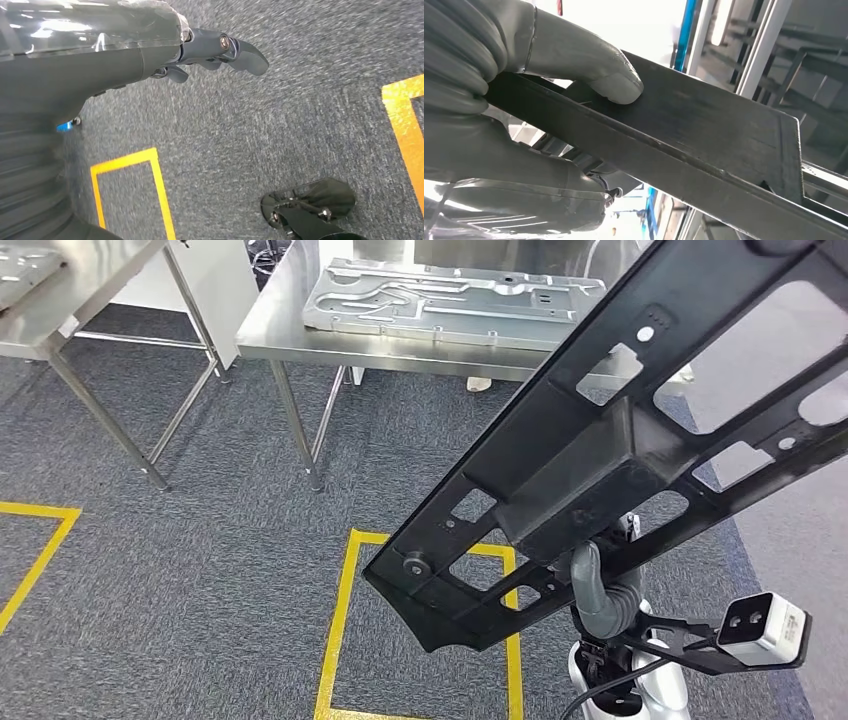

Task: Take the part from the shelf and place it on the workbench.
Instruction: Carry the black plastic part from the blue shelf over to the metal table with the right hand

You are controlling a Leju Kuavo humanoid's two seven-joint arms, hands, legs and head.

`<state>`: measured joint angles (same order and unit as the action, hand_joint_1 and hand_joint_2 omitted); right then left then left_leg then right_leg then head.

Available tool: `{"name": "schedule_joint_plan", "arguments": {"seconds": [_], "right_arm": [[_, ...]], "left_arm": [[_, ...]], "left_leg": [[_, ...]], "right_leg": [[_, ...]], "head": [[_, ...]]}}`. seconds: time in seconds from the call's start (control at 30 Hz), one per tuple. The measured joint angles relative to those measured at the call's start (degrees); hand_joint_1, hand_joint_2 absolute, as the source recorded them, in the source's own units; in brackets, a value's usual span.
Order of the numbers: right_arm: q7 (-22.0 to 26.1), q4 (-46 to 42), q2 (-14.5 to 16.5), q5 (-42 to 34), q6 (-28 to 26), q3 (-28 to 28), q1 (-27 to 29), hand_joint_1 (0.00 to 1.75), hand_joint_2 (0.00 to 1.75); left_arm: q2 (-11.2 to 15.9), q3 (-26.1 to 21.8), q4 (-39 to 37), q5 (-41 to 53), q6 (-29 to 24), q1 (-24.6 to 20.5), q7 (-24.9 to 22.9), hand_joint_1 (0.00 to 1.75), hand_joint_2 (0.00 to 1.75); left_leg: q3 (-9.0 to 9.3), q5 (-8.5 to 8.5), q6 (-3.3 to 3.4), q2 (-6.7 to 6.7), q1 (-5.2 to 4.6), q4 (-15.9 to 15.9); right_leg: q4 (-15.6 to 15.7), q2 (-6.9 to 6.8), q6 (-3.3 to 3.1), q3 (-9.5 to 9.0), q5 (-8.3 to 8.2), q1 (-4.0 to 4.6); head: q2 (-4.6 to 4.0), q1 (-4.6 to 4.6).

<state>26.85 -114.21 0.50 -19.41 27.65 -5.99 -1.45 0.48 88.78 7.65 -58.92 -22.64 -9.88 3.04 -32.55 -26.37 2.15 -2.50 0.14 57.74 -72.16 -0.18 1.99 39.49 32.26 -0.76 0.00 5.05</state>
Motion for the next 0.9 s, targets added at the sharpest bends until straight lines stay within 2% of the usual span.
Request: {"name": "schedule_joint_plan", "arguments": {"seconds": [0.03, 0.07, 0.1, 0.13, 0.17, 0.23, 0.3, 0.37, 0.4, 0.43, 0.47, 0.5, 0.57, 0.6, 0.63, 0.67, 0.77, 0.83, 0.9], "right_arm": [[0.0, 0.0, 0.0, 0.0, 0.0, 0.0, -0.1, 1.75, 1.75], [0.0, 0.0, 0.0, 0.0, 0.1, 0.0, -0.2, 1.75, 1.75], [0.0, 0.0, 0.0, 0.0, 0.1, 0.0, -0.3, 1.75, 1.75], [0.0, 0.0, 0.0, 0.0, 0.1, 0.0, -0.4, 1.75, 1.75], [0.0, 0.0, -0.1, 0.0, 0.1, 0.0, -0.5, 1.75, 1.75], [0.0, 0.1, -0.2, -0.4, 0.4, 0.0, -0.8, 1.75, 1.75], [-0.1, 0.2, -0.2, -1.3, 0.9, -0.1, -1.3, 1.75, 1.75], [-0.4, 0.4, -0.3, -1.9, 1.3, -0.2, -1.7, 1.75, 1.75], [-0.6, 0.6, -0.3, -2.0, 1.4, -0.3, -1.7, 1.75, 1.75], [-0.7, 0.7, -0.3, -2.0, 1.5, -0.3, -1.7, 1.75, 1.75], [-0.8, 0.9, -0.3, -2.1, 1.4, -0.4, -1.7, 1.75, 1.75], [-0.9, 1.0, -0.3, -2.1, 1.4, -0.4, -1.7, 1.75, 1.75], [-1.1, 1.0, -0.3, -2.2, 1.4, -0.4, -1.9, 1.75, 1.75], [-1.1, 1.1, -0.3, -2.2, 1.4, -0.4, -2.0, 1.75, 1.75], [-1.2, 1.1, -0.3, -2.3, 1.4, -0.4, -2.2, 1.75, 1.75], [-1.3, 1.1, -0.3, -2.3, 1.4, -0.4, -2.3, 1.75, 1.75], [-1.3, 1.1, -0.3, -2.3, 1.5, -0.4, -2.7, 1.75, 1.75], [-1.3, 1.1, -0.4, -2.3, 1.5, -0.4, -2.9, 1.75, 1.75], [-1.3, 1.3, -0.4, -2.3, 1.5, -0.4, -3.0, 1.75, 1.75]], "left_arm": [[0.0, 0.0, 0.0, 0.0, 0.0, 0.0, 0.1, 0.00, 1.75], [-0.1, 0.0, 0.0, 0.0, 0.0, -0.1, 0.2, 0.00, 1.75], [-0.1, 0.0, 0.0, 0.0, 0.0, -0.2, 0.3, 0.00, 1.75], [-0.2, 0.0, 0.0, 0.0, 0.0, -0.3, 0.3, 0.00, 1.75], [-0.2, 0.0, 0.0, -0.1, 0.0, -0.3, 0.3, 0.00, 1.75], [-0.2, 0.0, 0.0, -0.3, 0.0, -0.2, 0.3, 0.00, 1.75], [-0.2, 0.0, 0.0, -0.5, 0.0, -0.1, 0.2, 0.00, 1.75], [-0.2, 0.0, 0.0, -0.7, -0.1, -0.2, 0.2, 0.00, 1.75], [-0.3, 0.0, 0.0, -0.7, -0.1, -0.3, 0.2, 0.00, 1.75], [-0.3, 0.0, 0.0, -0.7, -0.1, -0.4, 0.2, 0.00, 1.75], [-0.3, 0.0, 0.0, -0.7, -0.1, -0.4, 0.2, 0.00, 1.75], [-0.2, 0.0, 0.0, -0.8, -0.1, -0.3, 0.2, 0.00, 1.75], [-0.2, 0.0, 0.0, -0.8, 0.0, -0.3, 0.2, 0.00, 1.75], [-0.2, 0.0, -0.1, -0.9, 0.0, -0.3, 0.2, 0.00, 1.75], [-0.2, 0.0, -0.1, -1.0, 0.0, -0.4, 0.2, 0.00, 1.75], [-0.2, 0.0, -0.1, -1.0, 0.0, -0.4, 0.2, 0.00, 1.75], [-0.4, 0.0, -0.1, -1.0, 0.0, -0.3, 0.2, 0.00, 1.75], [-0.5, 0.0, -0.1, -1.0, 0.0, -0.4, 0.2, 0.00, 1.75], [-0.5, 0.0, -0.1, -1.0, -0.1, -0.4, 0.2, 0.00, 1.75]], "left_leg": [[0.12, -0.05, -0.08, -0.73, 0.01, 0.1], [0.17, -0.11, -0.22, -1.40, -0.01, 0.1], [0.10, -0.17, -0.43, -2.04, -0.03, 0.2], [-0.06, -0.19, -0.73, -2.56, 0.00, 0.3], [-0.26, -0.16, -1.08, -2.99, 0.08, 0.3], [-0.48, -0.16, -1.83, -3.35, 0.26, 0.2], [-1.29, -1.48, -2.43, -1.55, 0.17, 2.1], [-4.25, -4.85, -2.86, 0.85, 0.17, 8.5], [-6.17, -6.52, -3.02, 1.34, 0.28, 12.4], [-7.63, -7.40, -3.15, 1.56, 0.38, 15.3], [-8.17, -7.21, -3.23, 1.65, 0.45, 16.3], [-7.55, -5.91, -3.23, 1.73, 0.50, 15.0], [-3.91, -2.07, -2.99, 2.00, 0.53, 7.5], [-2.12, -0.83, -2.76, 2.12, 0.43, 3.9], [-0.99, -0.25, -2.51, 2.20, 0.33, 1.5], [-0.55, -0.28, -2.25, 2.21, 0.23, 0.5], [-0.45, -0.07, -1.30, 2.15, 0.31, 0.2], [-0.24, 0.15, -0.69, 2.19, 0.48, -0.2], [-0.25, 0.13, -0.42, 2.20, 0.39, -0.2]], "right_leg": [[3.7, 0.53, -0.15, -1.60, -2.35, -0.05], [7.6, 1.65, -0.37, -3.41, -4.16, -0.12], [10.9, 2.68, -0.55, -4.86, -5.36, -0.18], [12.9, 3.47, -0.72, -5.66, -5.79, -0.16], [13.6, 3.85, -0.92, -5.88, -5.61, -0.09], [14.1, 3.14, -1.46, -5.98, -5.78, -0.11], [14.7, 2.41, -2.18, -6.38, -6.02, -0.34], [14.9, 1.64, -2.64, -6.63, -6.04, -0.30], [14.9, 1.25, -2.75, -6.63, -5.99, -0.21], [14.9, 0.91, -2.78, -6.64, -5.94, -0.14], [14.8, 0.63, -2.78, -6.65, -5.89, -0.11], [14.8, 0.43, -2.72, -6.69, -5.82, -0.09], [14.6, 0.16, -2.44, -6.82, -5.57, -0.05], [14.4, 0.09, -2.21, -6.81, -5.43, 0.07], [14.3, 0.02, -1.95, -6.77, -5.36, 0.17], [14.3, -0.02, -1.67, -6.70, -5.33, 0.26], [13.4, -0.10, -0.74, -6.42, -4.92, 0.30], [9.3, -0.06, -0.27, -4.81, -2.58, 0.24], [2.1, 0.05, 0.03, -1.41, 1.06, 0.11]], "head": [[0.00, 0.00], [0.00, 0.00], [0.00, 0.00], [0.00, 0.00], [0.00, 0.00], [0.00, 0.01], [0.00, 0.02], [0.00, 0.02], [0.00, 0.02], [0.00, 0.02], [0.00, 0.02], [0.00, 0.02], [0.00, 0.02], [0.00, 0.02], [0.00, 0.02], [0.00, 0.02], [0.00, 0.02], [0.00, 0.01], [0.00, 0.01]]}}
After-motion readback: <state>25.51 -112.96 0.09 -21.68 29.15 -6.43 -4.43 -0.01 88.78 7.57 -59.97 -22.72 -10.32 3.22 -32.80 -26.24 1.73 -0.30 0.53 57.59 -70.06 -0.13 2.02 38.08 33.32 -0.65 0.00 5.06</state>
